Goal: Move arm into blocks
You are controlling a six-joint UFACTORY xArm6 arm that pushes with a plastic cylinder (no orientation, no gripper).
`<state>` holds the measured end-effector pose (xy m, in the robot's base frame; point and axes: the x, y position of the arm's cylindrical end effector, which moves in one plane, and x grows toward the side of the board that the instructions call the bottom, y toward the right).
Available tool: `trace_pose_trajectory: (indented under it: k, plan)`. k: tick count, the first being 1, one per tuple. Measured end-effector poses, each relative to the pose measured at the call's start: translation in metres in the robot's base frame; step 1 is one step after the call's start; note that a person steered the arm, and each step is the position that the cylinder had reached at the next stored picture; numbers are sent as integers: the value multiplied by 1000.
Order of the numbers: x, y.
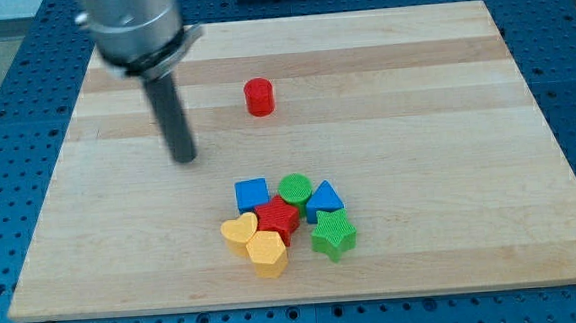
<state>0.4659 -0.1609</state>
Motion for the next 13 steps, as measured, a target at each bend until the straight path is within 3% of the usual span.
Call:
trace_pose_trajectory:
  k: [1,2,6,7,11,13]
  plan:
    - [81,-1]
    - [145,39]
    - [152,107]
    - [153,157]
    - [146,132]
    - [122,132]
